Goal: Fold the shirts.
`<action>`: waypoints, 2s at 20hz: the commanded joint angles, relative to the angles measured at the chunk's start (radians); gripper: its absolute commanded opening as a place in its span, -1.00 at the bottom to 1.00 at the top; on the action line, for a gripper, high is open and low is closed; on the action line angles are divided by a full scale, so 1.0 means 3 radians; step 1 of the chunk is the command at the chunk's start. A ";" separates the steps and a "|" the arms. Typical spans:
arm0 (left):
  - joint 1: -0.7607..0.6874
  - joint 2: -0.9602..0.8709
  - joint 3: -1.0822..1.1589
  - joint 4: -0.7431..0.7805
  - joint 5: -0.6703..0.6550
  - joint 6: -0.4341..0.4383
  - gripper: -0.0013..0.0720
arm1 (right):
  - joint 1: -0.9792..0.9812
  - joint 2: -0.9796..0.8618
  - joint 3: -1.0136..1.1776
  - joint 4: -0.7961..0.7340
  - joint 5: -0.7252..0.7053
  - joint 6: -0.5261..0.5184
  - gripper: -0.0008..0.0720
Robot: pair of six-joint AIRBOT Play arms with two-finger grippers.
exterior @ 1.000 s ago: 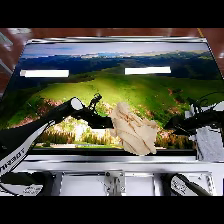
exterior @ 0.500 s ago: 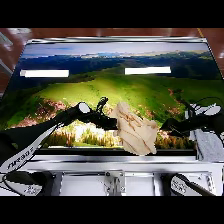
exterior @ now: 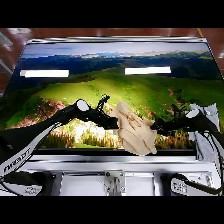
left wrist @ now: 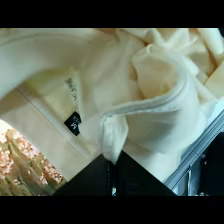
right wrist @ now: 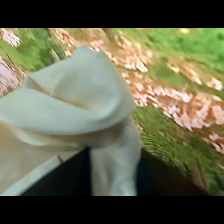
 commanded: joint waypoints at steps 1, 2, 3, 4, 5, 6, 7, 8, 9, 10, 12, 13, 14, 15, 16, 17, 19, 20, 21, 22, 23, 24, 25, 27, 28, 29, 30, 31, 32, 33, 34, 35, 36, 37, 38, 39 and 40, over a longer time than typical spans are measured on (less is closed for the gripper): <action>0.0104 0.0019 0.0009 0.0001 -0.0033 0.0084 -0.84 | 0.0080 -0.0140 0.0001 0.0142 -0.0125 0.0022 -0.81; 0.0164 0.0036 0.0011 0.0001 -0.0084 0.0084 -0.84 | 0.0062 -0.0108 0.0043 0.0126 -0.0043 -0.0018 -0.81; 0.0230 0.0081 0.0019 0.0022 -0.0140 0.0125 -0.85 | 0.0050 -0.0043 0.0113 0.0111 0.0108 -0.0107 -0.81; 0.0285 0.0167 0.0041 0.0128 -0.0154 0.0144 -0.85 | 0.0047 0.0066 0.0219 0.0078 0.0254 -0.0210 -0.81; 0.0343 0.0303 0.0088 0.0328 -0.0155 0.0100 -0.85 | 0.0047 0.0219 0.0360 0.0017 0.0395 -0.0287 -0.81; 0.0401 0.0463 0.0161 0.0562 -0.0155 -0.0023 -0.85 | 0.0047 0.0394 0.0515 -0.0050 0.0495 -0.0352 -0.81; 0.0456 0.0650 0.0268 0.0809 -0.0168 -0.0142 -0.85 | 0.0047 0.0598 0.0694 -0.0114 0.0538 -0.0388 -0.81; 0.0523 0.0872 0.0415 0.1044 -0.0191 -0.0233 -0.85 | 0.0047 0.0837 0.0916 -0.0153 0.0528 -0.0394 -0.81; 0.0593 0.1111 0.0596 0.1214 -0.0205 -0.0264 -0.85 | 0.0047 0.1062 0.1138 -0.0146 0.0467 -0.0402 -0.81; 0.0666 0.1333 0.0786 0.1328 -0.0200 -0.0312 -0.85 | 0.0047 0.1300 0.1389 -0.0134 0.0352 -0.0402 -0.81; 0.0874 0.1740 0.1241 0.1481 -0.0192 -0.0538 -0.85 | 0.0047 0.1717 0.1849 -0.0092 0.0018 -0.0373 -0.81; 0.1019 0.1912 0.1464 0.1502 -0.0188 -0.0584 -0.85 | 0.0047 0.1888 0.2065 -0.0092 -0.0112 -0.0333 -0.81; 0.1161 0.2051 0.1643 0.1502 -0.0188 -0.0612 -0.85 | 0.0047 0.2018 0.2242 -0.0097 -0.0183 -0.0276 -0.81; 0.1296 0.2168 0.1787 0.1499 -0.0183 -0.0623 -0.85 | 0.0047 0.2127 0.2385 -0.0098 -0.0220 -0.0193 -0.81; 0.1418 0.2286 0.1910 0.1499 -0.0177 -0.0621 -0.85 | 0.0047 0.2205 0.2492 -0.0098 -0.0191 -0.0090 -0.81; 0.1497 0.2374 0.1977 0.1500 -0.0178 -0.0621 -0.85 | 0.0047 0.2265 0.2586 -0.0065 -0.0113 0.0001 -0.81; 0.1597 0.2511 0.1995 0.1532 -0.0224 -0.0619 -0.85 | 0.0047 0.2364 0.2684 0.0076 0.0020 0.0051 -0.81; 0.1630 0.2546 0.1995 0.1619 -0.0329 -0.0619 -0.85 | 0.0047 0.2417 0.2694 0.0099 0.0056 0.0051 -0.81; 0.1666 0.2564 0.1995 0.1765 -0.0491 -0.0621 -0.85 | 0.0047 0.2478 0.2696 0.0080 0.0100 0.0051 -0.81; 0.1700 0.2564 0.1995 0.1895 -0.0651 -0.0635 -0.85 | 0.0047 0.2536 0.2696 0.0001 0.0148 0.0051 -0.81; 0.1742 0.2560 0.1994 0.2021 -0.0782 -0.0721 -0.85 | 0.0047 0.2591 0.2696 -0.0146 0.0215 0.0055 -0.81; 0.1785 0.2557 0.1994 0.2112 -0.0857 -0.0771 -0.85 | 0.0047 0.2636 0.2696 -0.0328 0.0298 0.0089 -0.81; 0.1822 0.2558 0.1994 0.2168 -0.0879 -0.0769 -0.85 | 0.0047 0.2681 0.2696 -0.0547 0.0408 0.0167 -0.81; 0.1905 0.2556 0.1994 0.2262 -0.0882 -0.0771 -0.85 | 0.0047 0.2740 0.2696 -0.0885 0.0687 0.0263 -0.81; 0.1946 0.2553 0.1985 0.2326 -0.0900 -0.0772 -0.85 | 0.0047 0.2743 0.2696 -0.0983 0.0866 0.0263 -0.81; 0.1979 0.2553 0.1953 0.2366 -0.0924 -0.0772 -0.85 | 0.0047 0.2740 0.2696 -0.1064 0.1097 0.0263 -0.81; 0.2009 0.2553 0.1892 0.2388 -0.0956 -0.0772 -0.85 | 0.0047 0.2702 0.2696 -0.1104 0.1324 0.0266 -0.81; 0.2012 0.2553 0.1798 0.2388 -0.0970 -0.0772 -0.85 | 0.0047 0.2651 0.2692 -0.1102 0.1609 0.0310 -0.81; 0.2010 0.2553 0.1668 0.2382 -0.0980 -0.0772 -0.85 | 0.0047 0.2575 0.2674 -0.1049 0.1874 0.0421 -0.81; 0.2005 0.2553 0.1513 0.2326 -0.0979 -0.0772 -0.85 | 0.0047 0.2506 0.2621 -0.0955 0.2078 0.0490 -0.81; 0.2005 0.2553 0.1326 0.2251 -0.0969 -0.0772 -0.85 | 0.0047 0.2441 0.2527 -0.0851 0.2199 0.0514 -0.81; 0.2005 0.2553 0.1132 0.2160 -0.0924 -0.0771 -0.85 | 0.0047 0.2384 0.2382 -0.0772 0.2213 0.0525 -0.81; 0.2005 0.2553 0.0935 0.2082 -0.0853 -0.0771 -0.85 | 0.0047 0.2330 0.2225 -0.0745 0.2134 0.0525 -0.81; 0.2004 0.2553 0.0716 0.1974 -0.0726 -0.0769 -0.85 | 0.0047 0.2258 0.2036 -0.0750 0.1952 0.0523 -0.81; 0.2004 0.2553 0.0507 0.1865 -0.0567 -0.0768 -0.85 | 0.0048 0.2171 0.1846 -0.0746 0.1678 0.0523 -0.81; 0.2003 0.2553 0.0324 0.1764 -0.0399 -0.0765 -0.85 | 0.0048 0.2066 0.1686 -0.0702 0.1368 0.0523 -0.81; 0.1981 0.2552 0.0141 0.1685 -0.0206 -0.0757 -0.85 | 0.0047 0.1933 0.1573 -0.0589 0.1036 0.0523 -0.81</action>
